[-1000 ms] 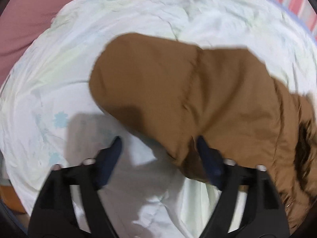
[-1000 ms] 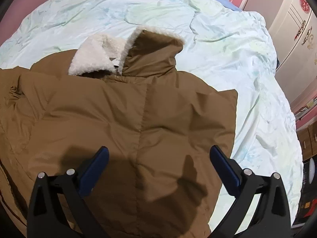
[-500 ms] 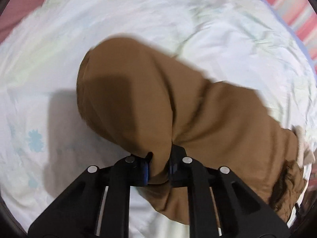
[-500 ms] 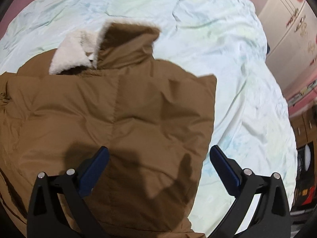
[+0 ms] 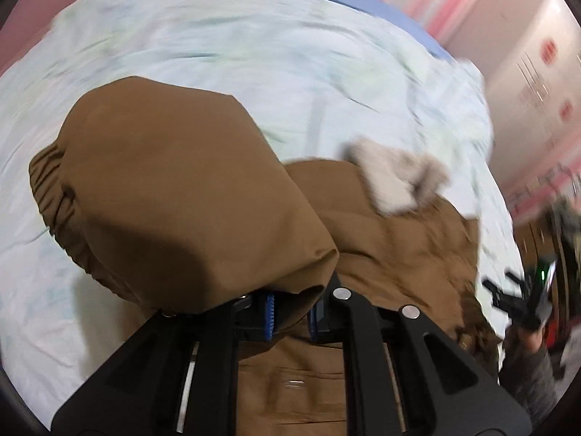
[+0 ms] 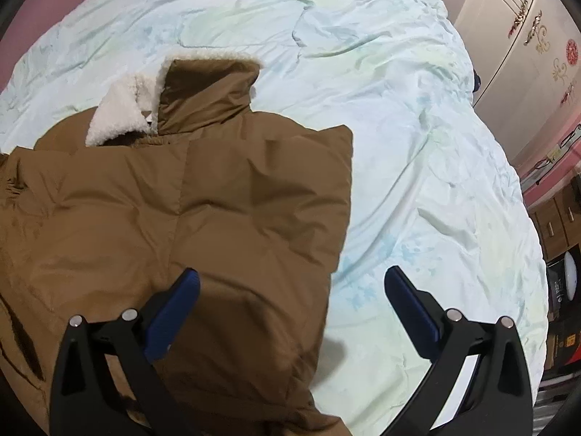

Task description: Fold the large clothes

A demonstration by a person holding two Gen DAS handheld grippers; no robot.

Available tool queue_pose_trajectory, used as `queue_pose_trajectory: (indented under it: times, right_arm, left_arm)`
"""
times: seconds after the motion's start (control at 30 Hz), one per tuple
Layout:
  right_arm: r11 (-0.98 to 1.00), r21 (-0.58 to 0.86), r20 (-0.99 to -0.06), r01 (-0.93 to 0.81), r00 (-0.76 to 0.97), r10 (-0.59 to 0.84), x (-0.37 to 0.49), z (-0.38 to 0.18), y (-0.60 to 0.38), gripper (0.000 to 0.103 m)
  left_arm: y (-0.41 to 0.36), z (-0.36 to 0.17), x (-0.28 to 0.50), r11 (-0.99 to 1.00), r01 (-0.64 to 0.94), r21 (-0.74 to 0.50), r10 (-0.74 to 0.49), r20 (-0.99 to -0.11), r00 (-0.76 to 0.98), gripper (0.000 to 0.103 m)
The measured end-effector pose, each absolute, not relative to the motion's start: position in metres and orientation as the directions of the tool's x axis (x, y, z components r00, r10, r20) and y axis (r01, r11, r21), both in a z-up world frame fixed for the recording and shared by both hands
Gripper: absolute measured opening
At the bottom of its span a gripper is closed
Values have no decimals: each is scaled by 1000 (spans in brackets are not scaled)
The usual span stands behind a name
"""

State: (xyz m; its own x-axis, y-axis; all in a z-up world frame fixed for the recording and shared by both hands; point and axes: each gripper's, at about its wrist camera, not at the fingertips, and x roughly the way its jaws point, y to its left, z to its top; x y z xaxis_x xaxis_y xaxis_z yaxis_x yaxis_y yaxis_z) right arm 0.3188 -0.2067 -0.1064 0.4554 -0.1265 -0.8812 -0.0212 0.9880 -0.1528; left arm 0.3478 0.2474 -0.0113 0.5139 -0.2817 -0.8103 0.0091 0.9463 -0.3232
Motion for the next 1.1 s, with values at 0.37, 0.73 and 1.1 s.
queue_pose_trajectory:
  times: [0.37,0.73,1.1]
  right_arm:
    - [993,-120,-830,4,549,-102,308,-60,-229,101]
    - [993,-111,-864,32,490,-112,296,-80,-244,101]
    - [990,-137,-878,18,460,-130,283,-89,-240,101]
  left_arm:
    - [3,-60,371,933,278,-230,-331,-851,407,11]
    - [-15,-122,371,919,302,-253,-350,-876,332,78]
    - [3,-103,316,921,339,-193,-322,-867,379,91]
